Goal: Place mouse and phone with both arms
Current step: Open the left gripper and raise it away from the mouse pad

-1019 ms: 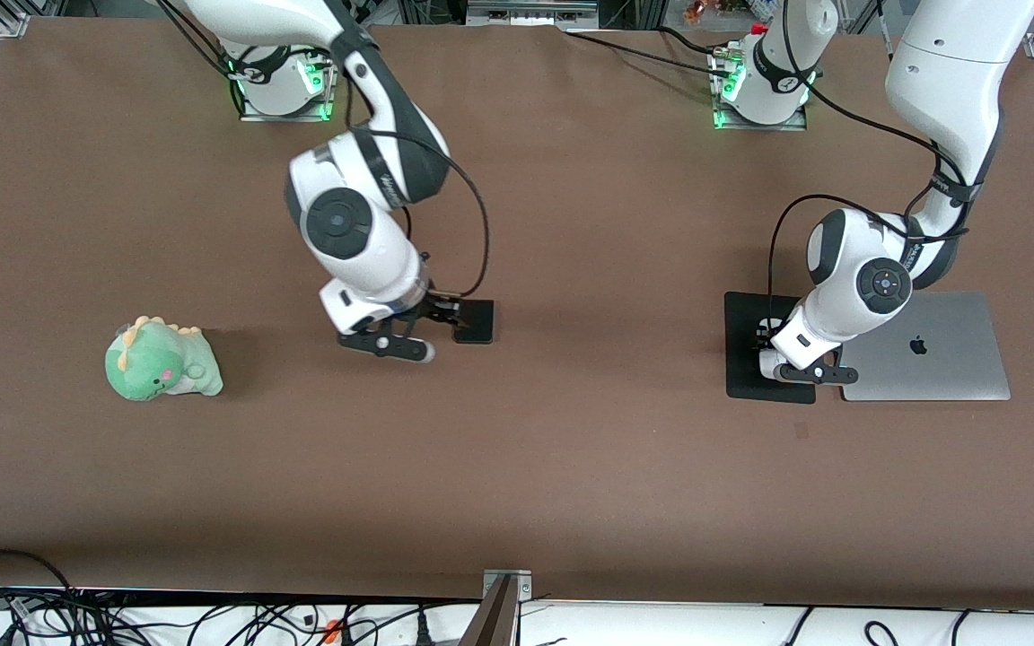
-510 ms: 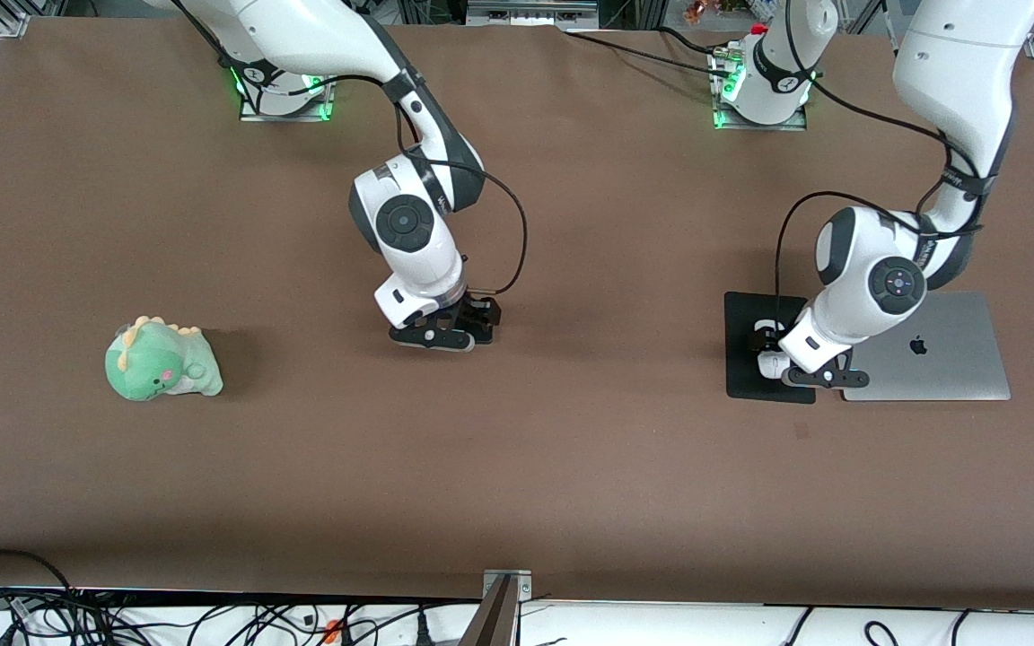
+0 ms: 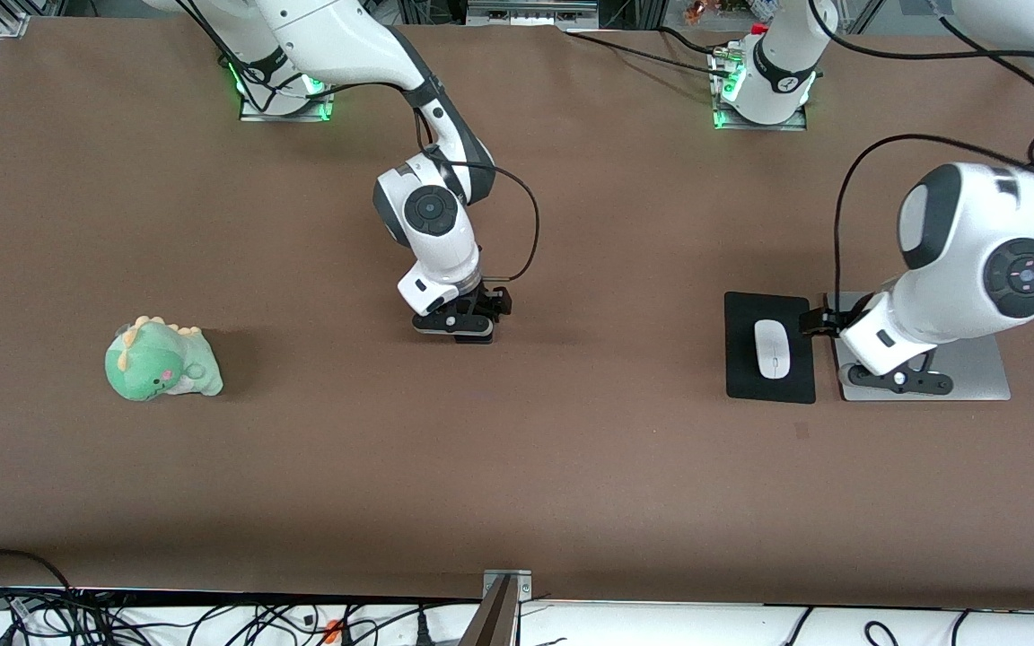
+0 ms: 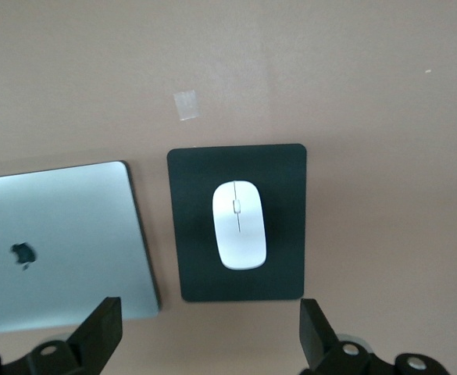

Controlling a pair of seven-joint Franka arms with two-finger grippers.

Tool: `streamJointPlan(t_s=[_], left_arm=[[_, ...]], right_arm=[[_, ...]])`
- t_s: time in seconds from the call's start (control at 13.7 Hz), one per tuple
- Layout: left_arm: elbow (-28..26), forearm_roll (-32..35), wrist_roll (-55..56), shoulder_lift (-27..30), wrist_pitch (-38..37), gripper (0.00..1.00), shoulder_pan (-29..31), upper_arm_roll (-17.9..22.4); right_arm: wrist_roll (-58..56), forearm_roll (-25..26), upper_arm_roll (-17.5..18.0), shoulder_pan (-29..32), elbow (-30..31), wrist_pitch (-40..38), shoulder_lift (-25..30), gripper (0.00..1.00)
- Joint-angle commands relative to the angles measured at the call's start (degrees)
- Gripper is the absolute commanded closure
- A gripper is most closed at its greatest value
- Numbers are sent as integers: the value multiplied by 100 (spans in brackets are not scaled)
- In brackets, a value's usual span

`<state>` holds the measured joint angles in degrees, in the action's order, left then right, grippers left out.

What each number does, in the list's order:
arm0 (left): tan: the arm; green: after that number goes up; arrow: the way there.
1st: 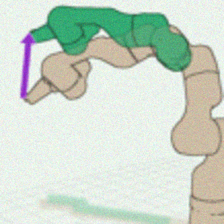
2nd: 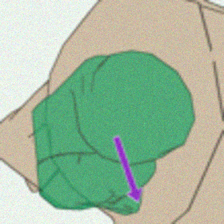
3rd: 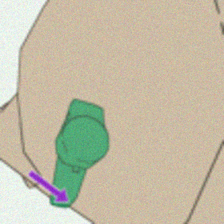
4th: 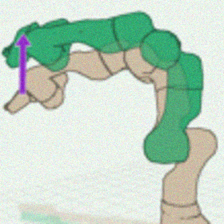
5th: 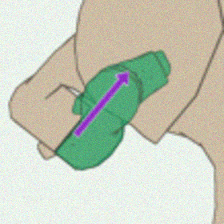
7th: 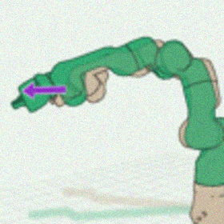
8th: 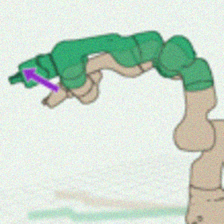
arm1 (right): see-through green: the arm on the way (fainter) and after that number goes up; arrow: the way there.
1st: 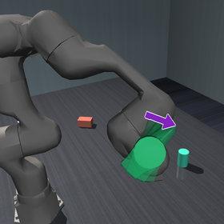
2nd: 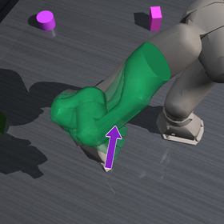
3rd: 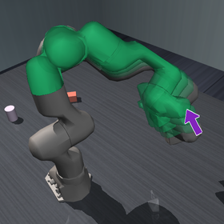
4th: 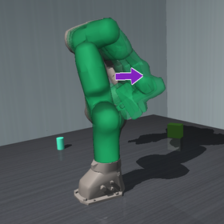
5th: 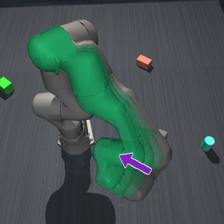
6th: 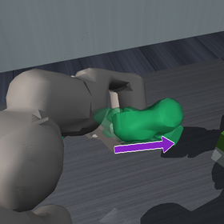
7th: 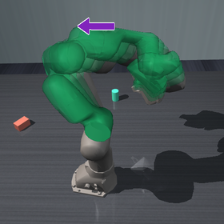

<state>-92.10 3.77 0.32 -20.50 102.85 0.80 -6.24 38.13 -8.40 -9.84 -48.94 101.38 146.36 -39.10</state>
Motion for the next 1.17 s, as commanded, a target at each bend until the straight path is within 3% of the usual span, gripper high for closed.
streamJointPlan(t_s=[0.0,0.36,0.58,0.73,0.95,1.09], left_arm=[[910,107,-155,-130,-1052,0,17,-26],[1695,54,-207,88,-2321,0,78,114],[1144,10,-103,930,-1965,0,52,159],[389,-191,-111,1572,-1376,0,43,167],[-815,-210,-172,2276,-576,0,17,431],[-1152,-210,-146,2628,-564,0,-9,422]], right_arm=[[2,163,-62,-63,119,156,7,0],[11,164,-62,-90,119,402,-168,0],[11,163,-53,-90,102,490,-203,0],[11,164,-53,-98,110,543,-247,7],[37,155,-53,-125,49,543,-256,4],[46,146,-53,-116,40,543,-256,0]])
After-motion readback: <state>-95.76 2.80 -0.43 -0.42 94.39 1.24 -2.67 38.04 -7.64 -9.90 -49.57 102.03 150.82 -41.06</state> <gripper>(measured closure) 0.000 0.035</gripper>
